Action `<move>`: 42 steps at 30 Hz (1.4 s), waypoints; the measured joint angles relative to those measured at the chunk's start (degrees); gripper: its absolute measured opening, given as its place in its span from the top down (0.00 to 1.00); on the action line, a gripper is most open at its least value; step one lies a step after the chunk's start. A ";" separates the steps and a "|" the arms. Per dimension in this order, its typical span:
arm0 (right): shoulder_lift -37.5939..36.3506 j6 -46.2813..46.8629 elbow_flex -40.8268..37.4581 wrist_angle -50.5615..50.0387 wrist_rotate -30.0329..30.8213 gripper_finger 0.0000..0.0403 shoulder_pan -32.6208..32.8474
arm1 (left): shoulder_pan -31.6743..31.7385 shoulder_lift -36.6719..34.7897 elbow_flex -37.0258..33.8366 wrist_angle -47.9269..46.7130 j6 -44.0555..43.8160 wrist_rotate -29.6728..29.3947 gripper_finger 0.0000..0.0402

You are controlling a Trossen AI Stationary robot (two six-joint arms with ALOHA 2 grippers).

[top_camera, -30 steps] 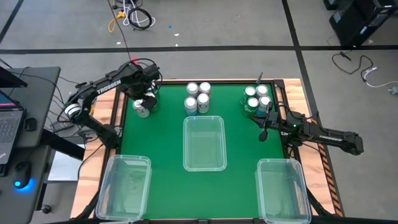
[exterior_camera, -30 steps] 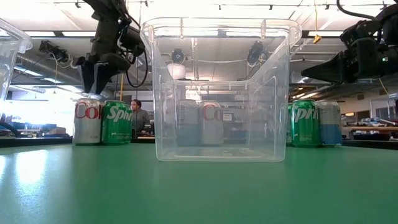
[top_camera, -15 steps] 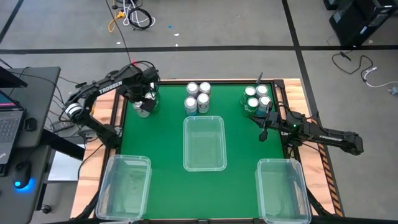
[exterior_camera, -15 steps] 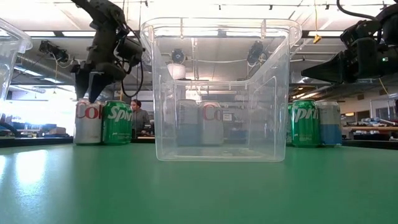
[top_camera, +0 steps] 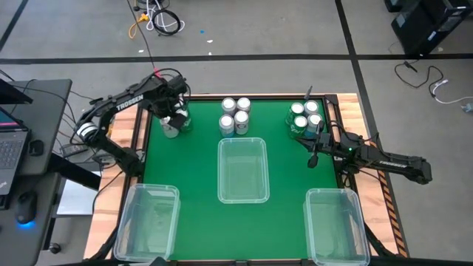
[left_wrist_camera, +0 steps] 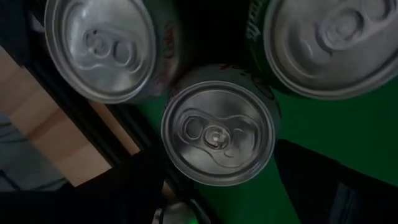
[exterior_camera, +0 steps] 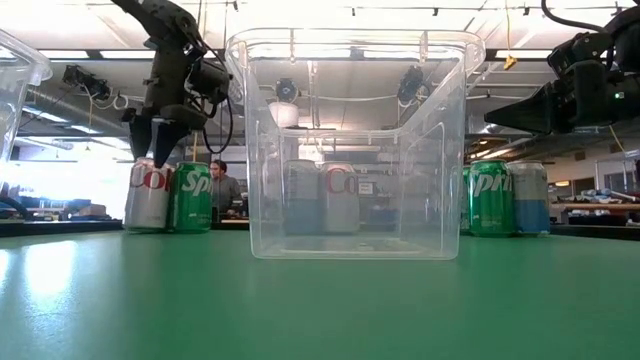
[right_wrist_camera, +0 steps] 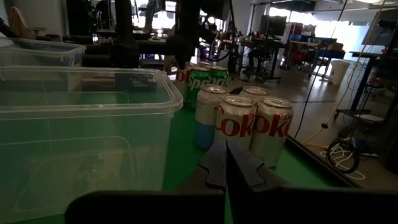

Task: Sort soda cans
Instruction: Put the silver soda can into the bottom left transparent bin

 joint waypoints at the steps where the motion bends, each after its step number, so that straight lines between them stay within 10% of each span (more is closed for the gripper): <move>1: 0.00 0.00 0.00 -0.01 0.00 1.00 0.01 | 0.13 0.00 0.03 0.60 0.14 -0.01 0.26; 42: 0.00 0.00 0.00 -0.01 0.01 1.00 0.02 | 0.78 0.26 2.63 -3.56 0.17 3.06 0.26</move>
